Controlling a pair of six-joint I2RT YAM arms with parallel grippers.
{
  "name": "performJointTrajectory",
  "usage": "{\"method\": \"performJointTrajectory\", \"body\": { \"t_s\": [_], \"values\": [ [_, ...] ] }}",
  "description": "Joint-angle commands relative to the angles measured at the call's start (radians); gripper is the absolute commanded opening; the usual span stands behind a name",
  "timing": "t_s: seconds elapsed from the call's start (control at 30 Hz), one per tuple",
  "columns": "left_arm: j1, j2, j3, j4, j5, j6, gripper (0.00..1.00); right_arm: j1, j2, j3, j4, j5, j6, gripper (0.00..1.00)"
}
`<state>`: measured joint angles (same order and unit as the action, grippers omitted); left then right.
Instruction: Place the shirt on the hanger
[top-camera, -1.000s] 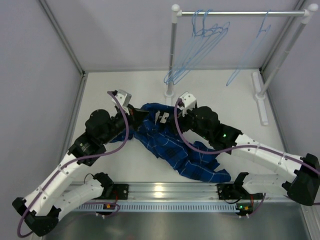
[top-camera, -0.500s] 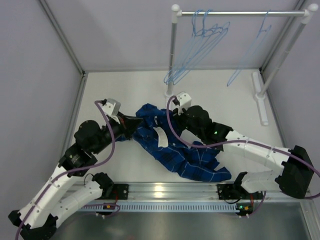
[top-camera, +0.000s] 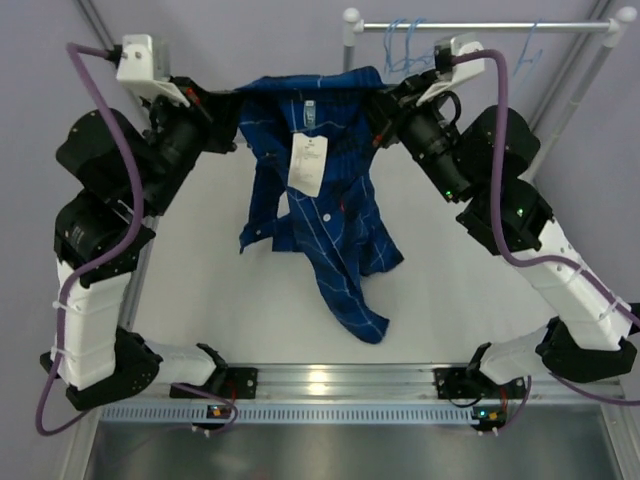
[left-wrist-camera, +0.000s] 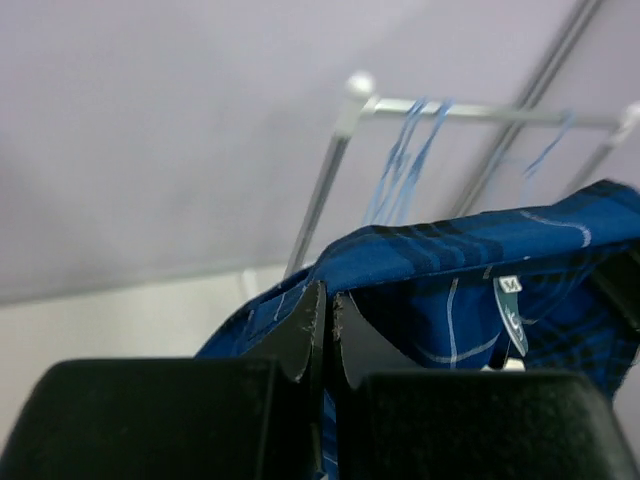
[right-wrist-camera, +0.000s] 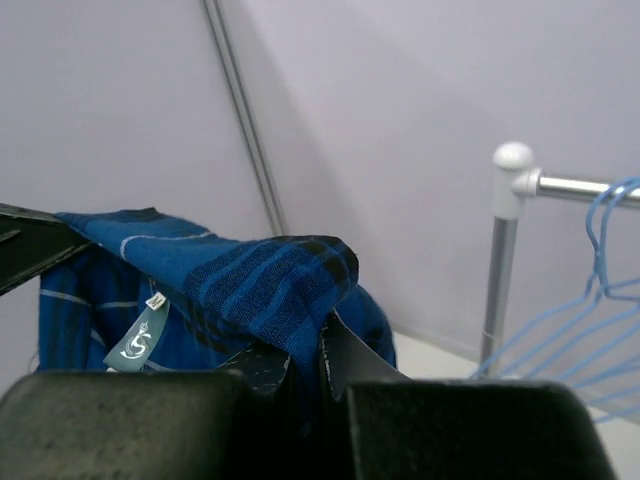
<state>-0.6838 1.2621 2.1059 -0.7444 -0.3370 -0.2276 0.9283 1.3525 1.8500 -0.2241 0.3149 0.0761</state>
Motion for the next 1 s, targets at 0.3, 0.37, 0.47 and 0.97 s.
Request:
{"method": "performJointTrajectory", "body": {
  "t_s": [0.3, 0.37, 0.47, 0.97],
  "values": [
    [0.015, -0.026, -0.380, -0.106, 0.127, -0.052, 0.00, 0.063, -0.046, -0.256, -0.167, 0.217, 0.157, 0.00],
    [0.013, -0.050, -0.412, -0.096, 0.186, -0.064, 0.00, 0.064, -0.030, -0.271, -0.193, 0.199, 0.185, 0.00],
    [0.010, -0.113, -0.526, -0.050, 0.211, -0.076, 0.00, 0.066, -0.038, -0.385, -0.173, 0.170, 0.241, 0.00],
    [0.009, -0.218, -0.959, 0.238, 0.504, 0.028, 0.88, 0.061, -0.308, -0.994, 0.129, 0.039, 0.303, 0.00]
  ]
}}
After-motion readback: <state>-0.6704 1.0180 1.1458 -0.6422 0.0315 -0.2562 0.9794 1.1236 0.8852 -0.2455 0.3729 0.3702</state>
